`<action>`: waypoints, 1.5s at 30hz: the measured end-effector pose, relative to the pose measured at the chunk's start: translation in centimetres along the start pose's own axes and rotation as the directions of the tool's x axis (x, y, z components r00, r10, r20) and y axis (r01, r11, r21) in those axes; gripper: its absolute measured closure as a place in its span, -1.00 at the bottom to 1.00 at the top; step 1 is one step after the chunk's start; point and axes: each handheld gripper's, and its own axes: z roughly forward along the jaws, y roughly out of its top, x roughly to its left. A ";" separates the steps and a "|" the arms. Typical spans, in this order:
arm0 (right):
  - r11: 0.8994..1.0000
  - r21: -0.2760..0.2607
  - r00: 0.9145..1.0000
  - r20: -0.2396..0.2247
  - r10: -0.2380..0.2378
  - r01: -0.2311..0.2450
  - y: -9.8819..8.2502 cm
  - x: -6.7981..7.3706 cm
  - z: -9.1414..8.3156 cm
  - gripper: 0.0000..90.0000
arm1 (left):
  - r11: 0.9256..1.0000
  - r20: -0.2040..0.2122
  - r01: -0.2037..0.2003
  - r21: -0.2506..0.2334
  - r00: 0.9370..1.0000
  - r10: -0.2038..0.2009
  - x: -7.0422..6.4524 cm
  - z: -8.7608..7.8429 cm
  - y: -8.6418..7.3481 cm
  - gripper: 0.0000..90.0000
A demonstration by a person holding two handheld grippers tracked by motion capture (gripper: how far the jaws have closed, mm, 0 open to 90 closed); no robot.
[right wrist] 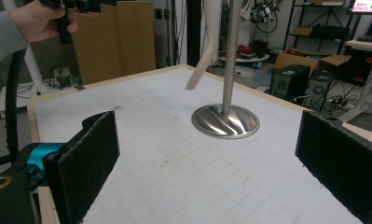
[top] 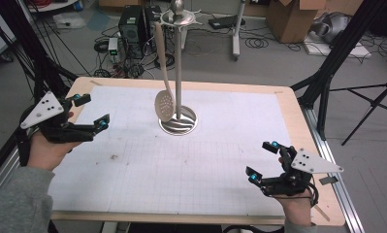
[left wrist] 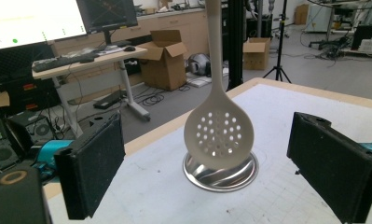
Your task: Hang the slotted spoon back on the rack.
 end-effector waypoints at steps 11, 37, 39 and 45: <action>1.000 0.002 1.000 -0.014 -0.007 0.007 0.2 0.2 0.6 -0.89 | 1.000 -0.087 0.015 0.026 0.996 -0.013 -0.7 -2.5 -3.9 -0.75; 1.000 0.012 0.999 -0.027 -0.017 0.018 0.2 0.5 1.9 -0.89 | 1.000 -0.149 0.028 -0.008 0.988 -0.029 -5.3 -7.5 -8.6 -0.75; 1.000 0.011 0.999 -0.027 -0.018 0.018 0.2 0.5 1.8 -0.89 | 0.999 -0.159 0.032 -0.007 0.987 -0.032 -5.3 -7.9 -8.9 -0.75; 1.000 0.010 1.000 -0.023 -0.020 0.020 0.2 0.4 1.7 -0.89 | 0.999 -0.180 0.041 -0.001 0.983 -0.041 -4.9 -9.2 -9.3 -0.75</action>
